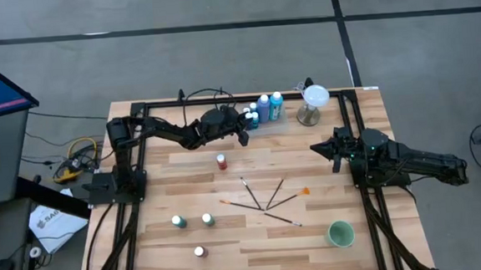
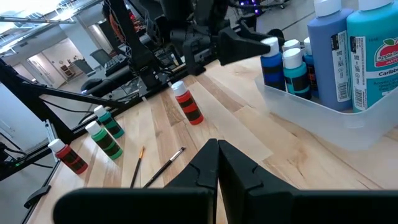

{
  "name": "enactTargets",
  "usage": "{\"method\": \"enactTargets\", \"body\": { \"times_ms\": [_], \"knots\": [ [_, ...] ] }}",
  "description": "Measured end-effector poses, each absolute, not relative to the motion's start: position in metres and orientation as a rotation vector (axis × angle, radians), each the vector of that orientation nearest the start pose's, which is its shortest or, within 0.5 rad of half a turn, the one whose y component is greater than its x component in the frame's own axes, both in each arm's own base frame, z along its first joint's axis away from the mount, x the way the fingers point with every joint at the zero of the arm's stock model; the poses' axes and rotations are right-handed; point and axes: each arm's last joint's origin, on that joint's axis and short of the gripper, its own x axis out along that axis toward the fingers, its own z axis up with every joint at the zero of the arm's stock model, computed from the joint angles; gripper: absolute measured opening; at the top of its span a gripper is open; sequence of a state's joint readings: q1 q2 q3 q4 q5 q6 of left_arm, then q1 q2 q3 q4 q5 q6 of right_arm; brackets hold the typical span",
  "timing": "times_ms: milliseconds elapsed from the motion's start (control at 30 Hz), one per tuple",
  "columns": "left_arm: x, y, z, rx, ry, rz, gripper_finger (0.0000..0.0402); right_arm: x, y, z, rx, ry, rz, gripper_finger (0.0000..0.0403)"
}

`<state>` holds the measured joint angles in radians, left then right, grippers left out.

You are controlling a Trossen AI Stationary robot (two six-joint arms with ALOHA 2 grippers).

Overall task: Pick & Place Paint Supplies
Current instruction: Put the blue paint bottle into the transparent bin, then put the orange paint bottle into the transparent bin

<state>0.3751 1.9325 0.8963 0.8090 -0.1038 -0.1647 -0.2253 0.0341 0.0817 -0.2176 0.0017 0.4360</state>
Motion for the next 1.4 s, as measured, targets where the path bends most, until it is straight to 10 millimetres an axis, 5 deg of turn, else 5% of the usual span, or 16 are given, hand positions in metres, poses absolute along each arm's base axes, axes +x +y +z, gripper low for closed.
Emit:
{"method": "enactTargets", "body": {
  "times_ms": [500, 933, 1200, 1400],
  "knots": [
    [0.357, 0.146, 0.139, -0.163, 0.209, 0.500, 0.0011, 0.091, -0.021, 0.168, 0.452, 0.118, -0.260, 0.0003],
    [0.356, 0.145, 0.141, -0.164, 0.229, 0.499, 0.0078, 0.091, -0.021, 0.168, 0.452, 0.118, -0.260, 0.0003],
    [0.333, 0.130, 0.213, -0.154, 0.233, 0.389, 0.0127, 0.091, -0.021, 0.168, 0.452, 0.118, -0.260, 0.0003],
    [0.287, 0.087, 0.279, -0.163, 0.295, 0.262, 0.0180, 0.091, -0.021, 0.168, 0.452, 0.118, -0.260, 0.0003]
  ]
}}
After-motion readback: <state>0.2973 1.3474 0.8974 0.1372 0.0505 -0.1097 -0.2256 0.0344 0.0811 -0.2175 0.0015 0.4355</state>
